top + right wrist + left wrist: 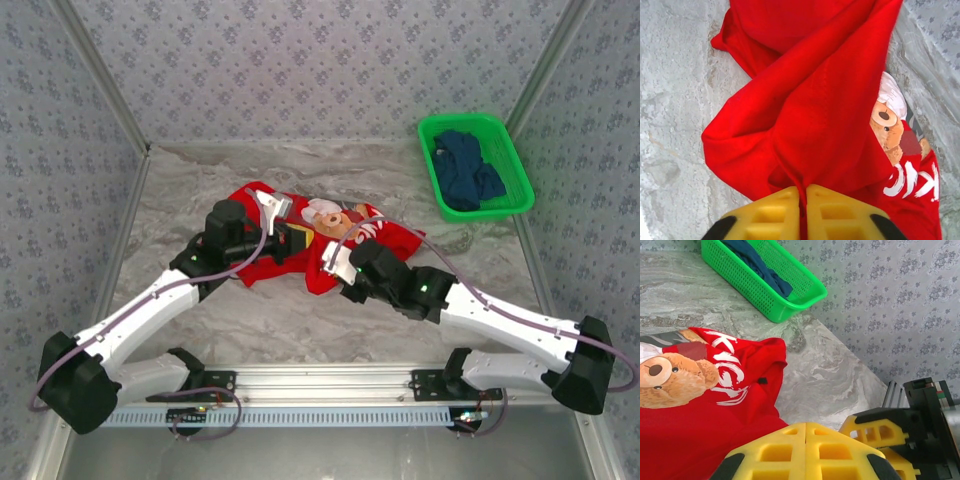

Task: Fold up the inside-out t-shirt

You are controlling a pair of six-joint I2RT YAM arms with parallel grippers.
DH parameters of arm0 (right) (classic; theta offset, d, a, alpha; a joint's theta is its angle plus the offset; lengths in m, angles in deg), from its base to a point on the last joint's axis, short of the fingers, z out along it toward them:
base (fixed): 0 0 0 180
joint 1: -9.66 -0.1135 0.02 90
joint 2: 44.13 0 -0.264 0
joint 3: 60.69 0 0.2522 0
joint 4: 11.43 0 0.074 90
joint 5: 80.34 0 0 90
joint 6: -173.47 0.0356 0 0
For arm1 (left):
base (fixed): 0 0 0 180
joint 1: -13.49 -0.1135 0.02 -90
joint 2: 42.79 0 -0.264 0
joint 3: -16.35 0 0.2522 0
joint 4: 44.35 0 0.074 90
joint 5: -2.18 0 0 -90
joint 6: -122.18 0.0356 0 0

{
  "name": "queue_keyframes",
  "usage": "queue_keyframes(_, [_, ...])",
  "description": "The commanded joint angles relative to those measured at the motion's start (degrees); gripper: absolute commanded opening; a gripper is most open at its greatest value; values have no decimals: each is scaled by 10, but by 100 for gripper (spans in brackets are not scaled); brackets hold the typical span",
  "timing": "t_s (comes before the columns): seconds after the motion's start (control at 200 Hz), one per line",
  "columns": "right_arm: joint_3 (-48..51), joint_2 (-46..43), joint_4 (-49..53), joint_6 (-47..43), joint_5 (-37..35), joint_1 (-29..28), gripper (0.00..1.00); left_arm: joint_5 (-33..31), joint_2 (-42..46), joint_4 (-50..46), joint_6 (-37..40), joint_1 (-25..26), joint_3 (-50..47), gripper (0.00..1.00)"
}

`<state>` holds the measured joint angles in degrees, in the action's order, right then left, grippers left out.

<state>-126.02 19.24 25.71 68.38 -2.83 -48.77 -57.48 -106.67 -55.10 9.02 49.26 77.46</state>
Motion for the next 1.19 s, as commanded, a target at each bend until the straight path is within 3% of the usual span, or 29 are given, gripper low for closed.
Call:
queue_keyframes(0.0, [-15, -25, -1, 18, 0, 2, 0, -12, -1, -10, -2, 0, 28, 0])
queue_keyframes(0.08, [-11, -58, 10, 41, 28, 21, 0, -22, -5, -12, -5, -7, 21, 0])
queue_keyframes(0.185, [1, -111, 15, 99, 127, 79, 0, -29, -10, -2, -26, -28, 7, 0])
queue_keyframes(0.42, [35, -147, -63, 216, 275, 157, 0, -64, -32, -9, -31, -34, 3, 0])
queue_keyframes(0.49, [43, -142, -94, 249, 288, 163, 0, -72, -31, -14, -26, -28, 3, 7])
queue_keyframes(0.62, [47, -125, -140, 315, 290, 174, 0, -90, -13, -51, -19, -11, 2, 29])
queue_keyframes(0.725, [36, -106, -139, 343, 273, 176, 0, -135, 21, -80, -5, 43, -16, 45])
queue_keyframes(0.909, [34, -99, -157, 369, 257, 181, 0, -193, 58, -44, -51, 112, -96, 68])
queue_keyframes(1.189, [38, -109, -163, 373, 250, 183, 0, -141, -52, 26, -44, 129, -90, 75])
